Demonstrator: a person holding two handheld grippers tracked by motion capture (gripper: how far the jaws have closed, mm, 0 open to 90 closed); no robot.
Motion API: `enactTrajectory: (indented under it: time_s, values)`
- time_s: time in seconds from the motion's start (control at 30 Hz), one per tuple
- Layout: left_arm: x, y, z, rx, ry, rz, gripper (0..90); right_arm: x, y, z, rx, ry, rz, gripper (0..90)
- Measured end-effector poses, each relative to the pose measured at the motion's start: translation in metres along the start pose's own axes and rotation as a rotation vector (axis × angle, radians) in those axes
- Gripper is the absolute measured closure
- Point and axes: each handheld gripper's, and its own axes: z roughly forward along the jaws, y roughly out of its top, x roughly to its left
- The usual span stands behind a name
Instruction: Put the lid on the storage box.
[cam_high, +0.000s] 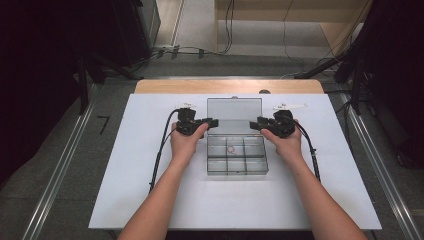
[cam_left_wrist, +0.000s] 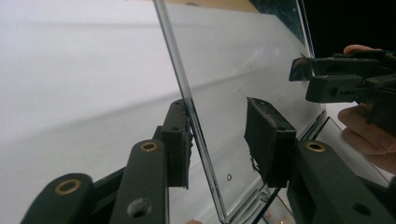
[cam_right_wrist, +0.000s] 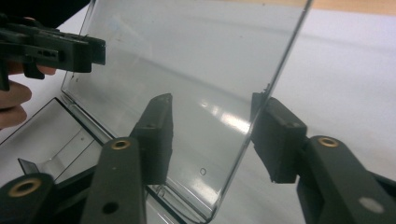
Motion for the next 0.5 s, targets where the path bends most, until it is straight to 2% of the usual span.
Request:
enactTrajectory:
  time_s: [0.2, 0.5]
  values:
    - [-0.002, 0.001, -0.006, -0.019, -0.021, 0.015, 66.1, 0.001, 0.001, -0.008, -0.027, 0.005, -0.030, 56.7]
    - [-0.004, 0.001, -0.012, -0.034, -0.054, 0.057, 70.1, 0.003, -0.005, -0.019, -0.082, 0.023, -0.064, 66.9]
